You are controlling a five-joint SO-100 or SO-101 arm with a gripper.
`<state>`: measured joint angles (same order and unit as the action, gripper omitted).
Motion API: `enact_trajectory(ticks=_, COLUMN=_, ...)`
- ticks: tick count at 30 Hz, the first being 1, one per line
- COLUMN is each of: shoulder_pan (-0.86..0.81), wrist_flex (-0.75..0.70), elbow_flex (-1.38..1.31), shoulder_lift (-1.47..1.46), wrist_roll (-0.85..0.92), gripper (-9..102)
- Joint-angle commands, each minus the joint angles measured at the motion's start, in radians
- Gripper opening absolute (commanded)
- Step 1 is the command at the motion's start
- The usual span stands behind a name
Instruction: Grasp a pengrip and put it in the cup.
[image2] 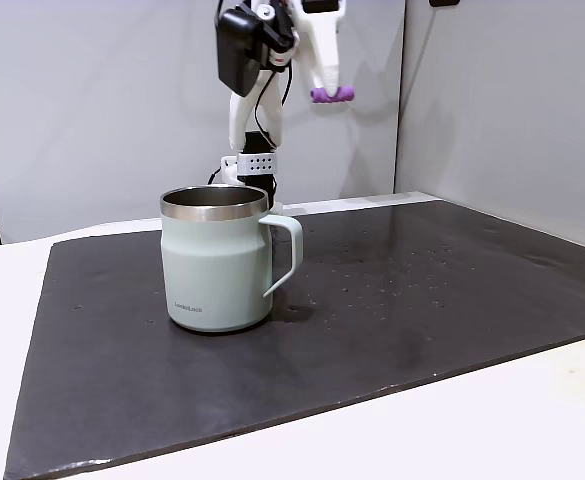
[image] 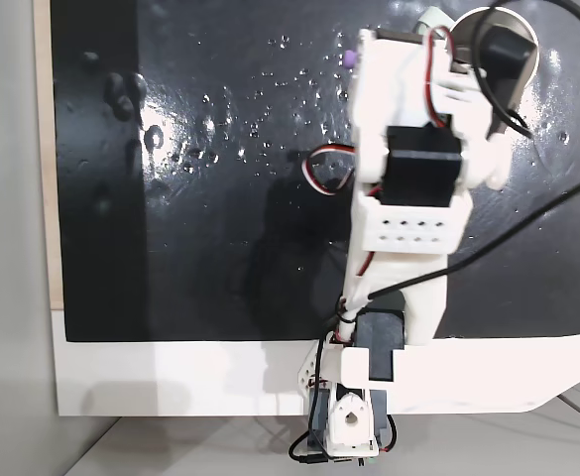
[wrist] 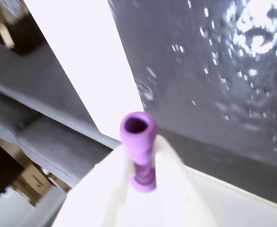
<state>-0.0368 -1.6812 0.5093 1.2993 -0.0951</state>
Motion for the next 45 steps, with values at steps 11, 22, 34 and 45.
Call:
enact_trajectory(ticks=11, shoulder_pan=-0.319, wrist_flex=0.012, elbow_flex=-0.394, shoulder_lift=-0.216, wrist_roll=0.081, gripper=0)
enact_trajectory(ticks=22, shoulder_pan=-0.33, wrist_flex=-0.003, elbow_flex=-0.503, shoulder_lift=-0.324, wrist_roll=0.094, gripper=16)
enact_trajectory(ticks=34, shoulder_pan=-0.362, wrist_flex=-0.005, elbow_flex=-0.502, shoulder_lift=-0.308, wrist_roll=0.092, gripper=30)
enact_trajectory(ticks=45, shoulder_pan=-0.359, wrist_flex=-0.005, elbow_flex=-0.502, shoulder_lift=-0.305, wrist_roll=0.092, gripper=28)
